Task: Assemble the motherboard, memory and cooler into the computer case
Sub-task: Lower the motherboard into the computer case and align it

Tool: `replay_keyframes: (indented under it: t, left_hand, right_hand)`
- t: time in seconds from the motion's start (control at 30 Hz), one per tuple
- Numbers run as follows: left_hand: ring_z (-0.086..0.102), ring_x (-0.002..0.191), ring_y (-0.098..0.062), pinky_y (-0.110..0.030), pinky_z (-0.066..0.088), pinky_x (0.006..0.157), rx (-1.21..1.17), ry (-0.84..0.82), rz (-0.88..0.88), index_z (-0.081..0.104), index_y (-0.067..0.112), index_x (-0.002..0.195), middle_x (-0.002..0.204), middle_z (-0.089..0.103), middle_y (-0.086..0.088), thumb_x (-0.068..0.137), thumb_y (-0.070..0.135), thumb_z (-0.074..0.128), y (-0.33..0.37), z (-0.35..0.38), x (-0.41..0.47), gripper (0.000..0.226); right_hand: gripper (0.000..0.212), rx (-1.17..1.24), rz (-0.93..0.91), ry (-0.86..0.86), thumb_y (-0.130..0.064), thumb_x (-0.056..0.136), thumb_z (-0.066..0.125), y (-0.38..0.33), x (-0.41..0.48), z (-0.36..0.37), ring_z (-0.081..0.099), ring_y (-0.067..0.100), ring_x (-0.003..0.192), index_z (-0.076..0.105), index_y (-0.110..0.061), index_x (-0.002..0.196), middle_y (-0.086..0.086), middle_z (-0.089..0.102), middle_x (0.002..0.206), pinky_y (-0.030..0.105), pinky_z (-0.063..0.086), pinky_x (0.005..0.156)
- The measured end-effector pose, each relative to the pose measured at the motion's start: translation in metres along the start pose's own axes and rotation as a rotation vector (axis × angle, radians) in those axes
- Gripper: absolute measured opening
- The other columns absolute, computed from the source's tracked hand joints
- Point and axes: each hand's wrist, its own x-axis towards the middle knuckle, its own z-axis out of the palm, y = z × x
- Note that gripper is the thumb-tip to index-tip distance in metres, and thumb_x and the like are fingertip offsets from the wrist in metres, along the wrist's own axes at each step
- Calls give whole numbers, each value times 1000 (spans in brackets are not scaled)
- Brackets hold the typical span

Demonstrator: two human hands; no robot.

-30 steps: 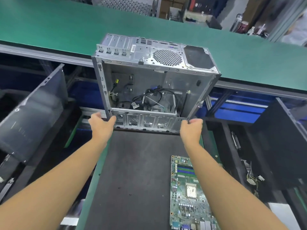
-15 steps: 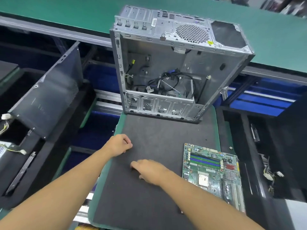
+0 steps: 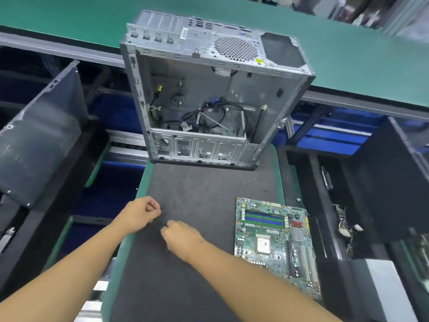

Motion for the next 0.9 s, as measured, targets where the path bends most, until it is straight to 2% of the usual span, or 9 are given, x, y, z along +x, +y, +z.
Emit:
replay_keyframes:
  t: [0.1,0.2,0.27,0.4,0.5,0.57,0.63,0.77,0.9]
  left_hand:
    - [68,61,-13,-31,54,64,-37,-45,66,66,20,87,75,71,0,88,18,68,20,16,9,4]
    - [65,55,-10,-24,51,55,-64,-111,142,66,19,88,74,71,0,91,12,66,57,40,19,7]
    - [65,55,-9,-23,49,54,-76,-166,193,65,18,89,73,71,1,92,9,63,86,60,25,9]
    - [65,57,-10,-26,46,53,-105,-277,278,65,15,91,71,71,0,94,7,59,144,108,30,10]
    - [64,58,-13,-27,47,52,-98,-352,339,65,12,94,75,71,-6,94,5,59,180,145,28,9]
    - [63,58,-13,-23,45,47,-111,-373,337,66,13,93,74,70,-5,95,6,59,199,167,25,9]
    - [63,57,-12,-19,41,43,-81,-360,338,67,17,90,71,71,1,95,10,60,214,184,22,10]
    - [60,54,0,-23,42,48,52,-130,400,67,29,85,69,70,17,93,20,59,232,191,22,15]
    - [64,66,-9,-25,44,57,117,1,421,65,31,81,64,67,14,90,21,57,240,187,23,16]
  right_hand:
    - [20,161,134,85,2,95,50,20,-14,-9,56,42,107,60,3,112,22,53,116,46,50,84]
    - [17,369,307,299,-3,92,54,64,-42,-31,61,39,100,67,-3,103,18,60,111,43,52,88]
    - [14,501,444,453,-3,88,57,108,-74,-46,63,33,93,70,-3,95,14,65,99,33,50,83]
    - [9,665,813,657,-1,86,63,202,-173,-51,57,17,72,69,-8,83,0,60,74,4,36,60]
    - [18,697,1003,616,-6,88,65,250,-246,-34,57,15,74,61,-19,76,-3,60,74,7,39,59]
    - [12,699,1100,548,-6,87,64,267,-278,-22,60,19,78,65,-15,80,-3,61,78,18,45,68]
    - [10,690,1159,510,-5,87,61,278,-295,-11,62,21,80,70,-7,90,1,63,87,22,47,72]
    - [11,625,1109,423,-4,90,63,285,-302,-2,65,26,87,70,-4,98,10,70,100,28,54,80]
    - [18,541,988,268,0,92,57,286,-298,4,66,30,103,72,-5,101,12,68,112,34,54,92]
